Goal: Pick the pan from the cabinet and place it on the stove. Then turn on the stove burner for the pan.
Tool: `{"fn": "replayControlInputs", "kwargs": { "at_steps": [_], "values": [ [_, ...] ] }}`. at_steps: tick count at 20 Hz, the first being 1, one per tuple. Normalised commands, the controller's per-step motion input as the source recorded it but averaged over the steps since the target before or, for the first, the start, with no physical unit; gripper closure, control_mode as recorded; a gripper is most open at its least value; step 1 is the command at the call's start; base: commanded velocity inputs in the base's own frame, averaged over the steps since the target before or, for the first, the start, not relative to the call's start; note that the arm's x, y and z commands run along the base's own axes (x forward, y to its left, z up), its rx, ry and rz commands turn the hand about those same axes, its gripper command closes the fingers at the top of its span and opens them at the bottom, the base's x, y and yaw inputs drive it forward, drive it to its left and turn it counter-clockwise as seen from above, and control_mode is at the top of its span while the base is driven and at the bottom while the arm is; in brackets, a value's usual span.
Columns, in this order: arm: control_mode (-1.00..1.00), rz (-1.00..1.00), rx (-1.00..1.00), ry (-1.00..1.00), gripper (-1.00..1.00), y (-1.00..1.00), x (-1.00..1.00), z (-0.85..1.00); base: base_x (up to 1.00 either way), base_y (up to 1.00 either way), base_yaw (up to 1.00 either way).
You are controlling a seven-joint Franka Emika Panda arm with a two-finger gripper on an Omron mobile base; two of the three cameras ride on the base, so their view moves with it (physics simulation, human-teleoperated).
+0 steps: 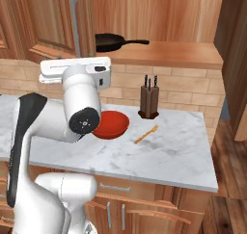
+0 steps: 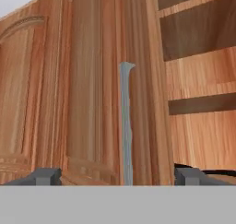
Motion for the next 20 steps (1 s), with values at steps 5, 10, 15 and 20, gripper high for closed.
{"fn": "replayControlInputs", "kwargs": {
  "at_steps": [5, 10, 15, 20],
  "values": [
    [-1.0, 0.01, 0.14, 0.27, -1.0, -0.78, 0.0, 0.21, 0.0, 0.0, 0.0],
    [-1.0, 0.05, 0.2, 0.2, -1.0, -0.57, 0.01, 0.02, 0.0, 0.0, 0.0],
    [-1.0, 0.07, 0.21, 0.17, -1.0, -0.17, 0.18, -0.03, 0.0, 0.0, 0.0],
    [-1.0, 0.07, 0.2, 0.24, -1.0, 0.0, 0.42, 0.0, 0.0, 0.0, 0.0]
  ]
}}
